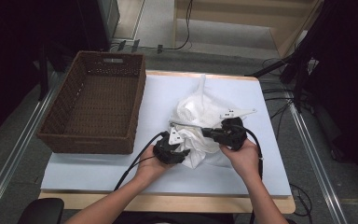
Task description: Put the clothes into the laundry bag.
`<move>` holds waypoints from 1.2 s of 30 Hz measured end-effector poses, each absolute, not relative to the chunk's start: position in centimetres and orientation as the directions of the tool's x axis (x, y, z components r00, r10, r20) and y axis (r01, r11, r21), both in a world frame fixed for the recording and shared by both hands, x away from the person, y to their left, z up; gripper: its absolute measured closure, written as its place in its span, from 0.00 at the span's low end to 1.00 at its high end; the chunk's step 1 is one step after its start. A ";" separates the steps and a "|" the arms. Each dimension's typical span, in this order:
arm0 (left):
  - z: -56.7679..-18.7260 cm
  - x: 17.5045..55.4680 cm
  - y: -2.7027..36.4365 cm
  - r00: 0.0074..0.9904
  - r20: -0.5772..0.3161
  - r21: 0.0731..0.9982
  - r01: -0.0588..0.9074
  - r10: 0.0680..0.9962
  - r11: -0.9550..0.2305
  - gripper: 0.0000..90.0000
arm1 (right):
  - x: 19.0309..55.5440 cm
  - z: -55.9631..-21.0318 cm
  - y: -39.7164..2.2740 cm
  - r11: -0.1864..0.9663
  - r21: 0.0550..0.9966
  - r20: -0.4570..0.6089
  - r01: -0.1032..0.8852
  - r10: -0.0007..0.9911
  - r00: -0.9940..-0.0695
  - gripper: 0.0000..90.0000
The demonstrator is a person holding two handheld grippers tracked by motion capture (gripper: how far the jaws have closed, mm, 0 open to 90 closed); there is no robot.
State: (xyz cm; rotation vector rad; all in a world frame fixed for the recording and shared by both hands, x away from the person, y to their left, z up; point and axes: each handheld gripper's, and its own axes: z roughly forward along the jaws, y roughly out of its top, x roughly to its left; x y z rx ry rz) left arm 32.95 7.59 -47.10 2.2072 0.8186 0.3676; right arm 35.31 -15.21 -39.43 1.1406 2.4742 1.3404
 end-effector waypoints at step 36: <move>-43.1 39.1 4.3 0.702 -0.084 0.827 0.445 0.707 -0.343 0.93 | 34.3 -38.1 -15.1 0.296 0.789 0.256 0.539 0.639 -0.725 1.00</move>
